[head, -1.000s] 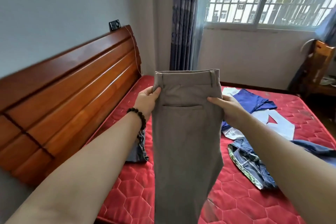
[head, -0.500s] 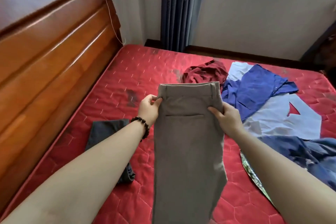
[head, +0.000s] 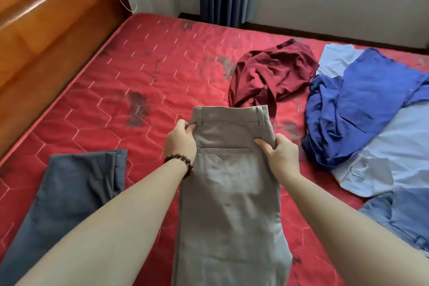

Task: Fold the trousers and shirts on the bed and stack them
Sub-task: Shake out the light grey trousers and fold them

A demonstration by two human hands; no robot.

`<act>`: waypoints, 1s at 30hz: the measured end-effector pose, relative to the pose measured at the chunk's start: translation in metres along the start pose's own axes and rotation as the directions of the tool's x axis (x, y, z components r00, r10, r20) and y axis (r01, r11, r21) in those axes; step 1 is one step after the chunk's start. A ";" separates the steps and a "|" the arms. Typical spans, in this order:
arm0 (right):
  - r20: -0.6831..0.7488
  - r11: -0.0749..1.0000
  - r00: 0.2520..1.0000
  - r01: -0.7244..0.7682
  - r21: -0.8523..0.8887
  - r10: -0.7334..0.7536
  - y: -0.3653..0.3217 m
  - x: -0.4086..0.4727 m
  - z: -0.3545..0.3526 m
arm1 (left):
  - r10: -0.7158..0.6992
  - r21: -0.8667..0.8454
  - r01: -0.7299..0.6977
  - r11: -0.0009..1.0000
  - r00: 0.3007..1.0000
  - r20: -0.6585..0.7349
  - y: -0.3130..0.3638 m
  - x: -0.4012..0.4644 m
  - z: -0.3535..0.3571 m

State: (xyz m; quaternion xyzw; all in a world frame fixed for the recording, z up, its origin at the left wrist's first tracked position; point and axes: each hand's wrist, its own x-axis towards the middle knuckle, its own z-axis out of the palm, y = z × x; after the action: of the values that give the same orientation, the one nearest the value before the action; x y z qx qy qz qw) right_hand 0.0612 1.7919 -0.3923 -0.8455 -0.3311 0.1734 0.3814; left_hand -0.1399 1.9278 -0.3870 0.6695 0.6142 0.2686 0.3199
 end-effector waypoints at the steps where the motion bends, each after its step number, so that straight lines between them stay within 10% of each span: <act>1: 0.019 1.000 1.000 -0.014 -0.013 0.014 0.009 0.008 0.009 | -0.010 -0.019 0.010 1.000 1.000 0.011 -0.008 0.006 0.012; 5: 0.276 0.964 0.941 -0.133 -0.230 0.196 0.057 0.025 0.039 | -0.253 0.158 0.219 0.963 0.936 0.245 -0.053 0.013 0.049; 12: 0.291 0.934 0.916 -0.186 -0.305 0.278 0.098 -0.008 0.058 | -0.288 0.495 0.111 0.862 0.911 0.296 -0.094 -0.026 0.066; 23: 0.119 0.977 0.991 0.076 -0.198 -0.053 0.041 -0.001 0.063 | -0.025 0.090 0.018 0.996 0.997 0.071 -0.085 -0.010 0.047; 27: 0.069 0.879 0.996 0.077 -0.470 -0.050 0.026 0.012 0.075 | -0.049 0.309 0.031 0.951 0.997 0.052 -0.081 0.011 0.051; 30: 0.109 0.770 0.950 0.303 -0.562 -0.294 0.026 -0.017 0.097 | 0.248 0.491 -0.295 0.820 0.956 0.160 -0.083 -0.020 0.065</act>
State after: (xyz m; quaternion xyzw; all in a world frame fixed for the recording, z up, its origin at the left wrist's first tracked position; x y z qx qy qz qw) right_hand 0.0072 1.8185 -0.4744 -0.8559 -0.5004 0.0092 0.1302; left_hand -0.1469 1.9053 -0.4918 0.8219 0.5466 0.1097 0.1170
